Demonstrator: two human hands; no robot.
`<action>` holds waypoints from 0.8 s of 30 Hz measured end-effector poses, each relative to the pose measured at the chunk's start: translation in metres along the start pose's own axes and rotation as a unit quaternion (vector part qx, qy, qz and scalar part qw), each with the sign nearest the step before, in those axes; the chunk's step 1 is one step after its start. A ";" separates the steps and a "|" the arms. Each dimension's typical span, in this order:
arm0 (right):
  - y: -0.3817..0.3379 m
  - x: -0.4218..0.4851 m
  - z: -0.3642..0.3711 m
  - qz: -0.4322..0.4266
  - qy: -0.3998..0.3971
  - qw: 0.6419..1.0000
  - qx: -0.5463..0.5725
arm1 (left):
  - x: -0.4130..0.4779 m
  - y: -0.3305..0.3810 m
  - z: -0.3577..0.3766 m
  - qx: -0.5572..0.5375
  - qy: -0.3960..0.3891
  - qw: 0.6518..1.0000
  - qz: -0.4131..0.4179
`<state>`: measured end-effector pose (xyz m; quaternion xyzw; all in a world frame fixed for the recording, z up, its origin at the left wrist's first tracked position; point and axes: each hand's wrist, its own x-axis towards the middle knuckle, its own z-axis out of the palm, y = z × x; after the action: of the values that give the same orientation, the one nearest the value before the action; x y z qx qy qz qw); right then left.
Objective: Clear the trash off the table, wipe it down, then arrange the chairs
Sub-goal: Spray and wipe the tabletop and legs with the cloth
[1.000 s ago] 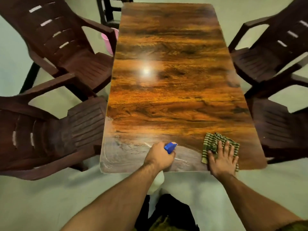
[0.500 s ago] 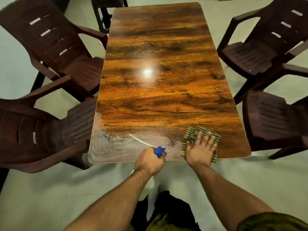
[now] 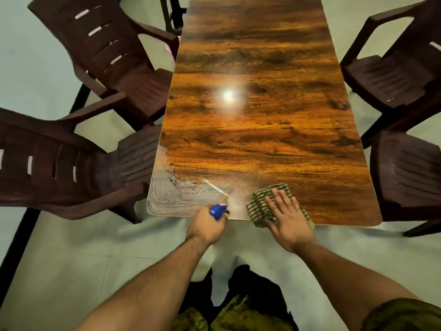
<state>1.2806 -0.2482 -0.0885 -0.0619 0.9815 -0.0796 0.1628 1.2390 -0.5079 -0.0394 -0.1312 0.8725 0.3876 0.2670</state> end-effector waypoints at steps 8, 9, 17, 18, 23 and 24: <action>-0.129 0.085 -0.002 0.291 0.028 0.952 0.088 | 0.017 -0.036 -0.056 -0.045 0.023 0.999 -0.004; -0.151 0.097 0.000 0.253 0.020 0.965 0.074 | 0.020 -0.045 -0.070 -0.051 0.031 0.998 -0.007; -0.248 0.094 0.013 -0.212 -0.068 0.975 0.010 | 0.043 -0.079 -0.133 -0.014 0.044 0.999 0.014; -0.235 0.092 0.014 -0.236 -0.061 0.970 0.005 | 0.043 -0.080 -0.137 -0.009 0.041 0.999 0.017; -0.220 0.109 0.011 0.025 -0.006 0.999 0.022 | 0.055 -0.093 -0.160 -0.017 0.030 0.999 0.016; -0.235 0.118 0.013 0.117 0.017 0.992 0.046 | 0.056 -0.094 -0.164 -0.016 0.033 0.999 0.013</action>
<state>1.1969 -0.4980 -0.0956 0.0618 0.9799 -0.1062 0.1574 1.1746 -0.6936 -0.0366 -0.1369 0.8759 0.4008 0.2310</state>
